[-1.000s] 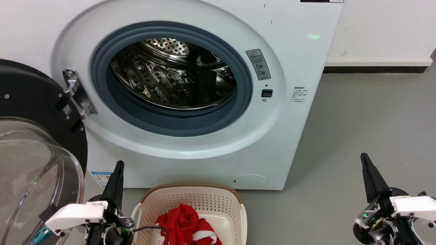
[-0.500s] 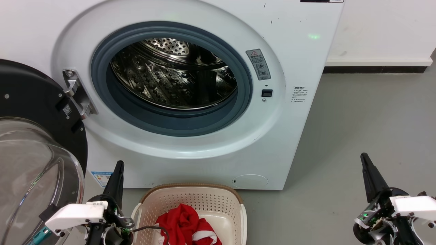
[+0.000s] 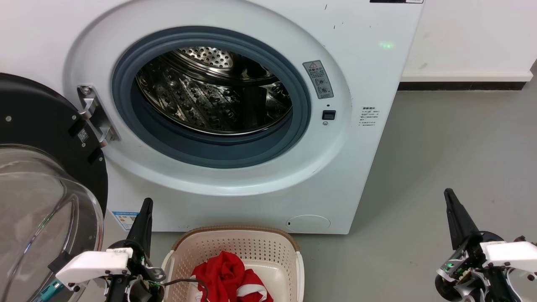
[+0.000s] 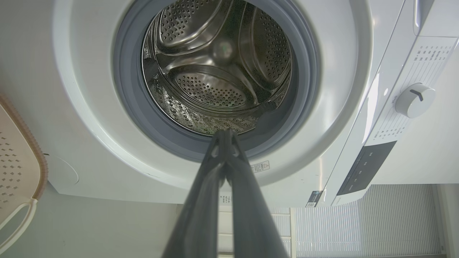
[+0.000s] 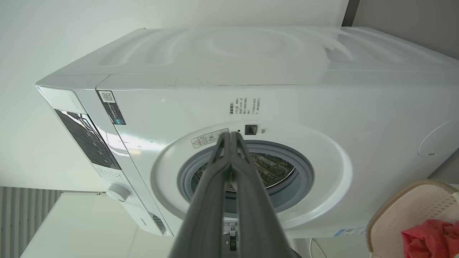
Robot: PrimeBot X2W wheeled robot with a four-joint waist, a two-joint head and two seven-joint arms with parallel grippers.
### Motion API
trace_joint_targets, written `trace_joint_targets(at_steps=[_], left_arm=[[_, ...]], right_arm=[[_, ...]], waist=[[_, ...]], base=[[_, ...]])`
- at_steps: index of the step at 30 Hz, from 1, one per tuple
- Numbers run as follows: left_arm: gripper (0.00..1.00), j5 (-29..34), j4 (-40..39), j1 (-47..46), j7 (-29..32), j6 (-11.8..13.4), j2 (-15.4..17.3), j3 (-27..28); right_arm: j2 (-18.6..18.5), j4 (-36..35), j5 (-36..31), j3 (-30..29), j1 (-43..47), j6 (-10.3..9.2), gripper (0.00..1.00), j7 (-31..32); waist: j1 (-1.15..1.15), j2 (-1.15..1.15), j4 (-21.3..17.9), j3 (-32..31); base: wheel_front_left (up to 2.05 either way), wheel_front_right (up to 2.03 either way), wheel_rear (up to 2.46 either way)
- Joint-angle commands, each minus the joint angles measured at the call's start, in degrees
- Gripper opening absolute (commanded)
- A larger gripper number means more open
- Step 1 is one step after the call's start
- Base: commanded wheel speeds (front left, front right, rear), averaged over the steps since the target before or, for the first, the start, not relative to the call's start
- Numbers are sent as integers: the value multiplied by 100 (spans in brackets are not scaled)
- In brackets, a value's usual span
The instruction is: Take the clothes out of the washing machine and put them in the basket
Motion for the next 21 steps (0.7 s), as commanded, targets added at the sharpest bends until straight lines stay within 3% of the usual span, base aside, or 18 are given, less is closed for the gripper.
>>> trace_joint_targets(at_steps=[1,21], left_arm=[[0,-13,0,-33,15,-24,9,15],[0,-13,0,-33,14,-24,9,15]], right_arm=[[18,7,-33,-9,-73,-2,0,13],[22,8,-41,-14,-73,-2,0,21]], waist=[[0,0,0,0],[0,0,0,0]], base=[[0,0,0],[0,0,0]])
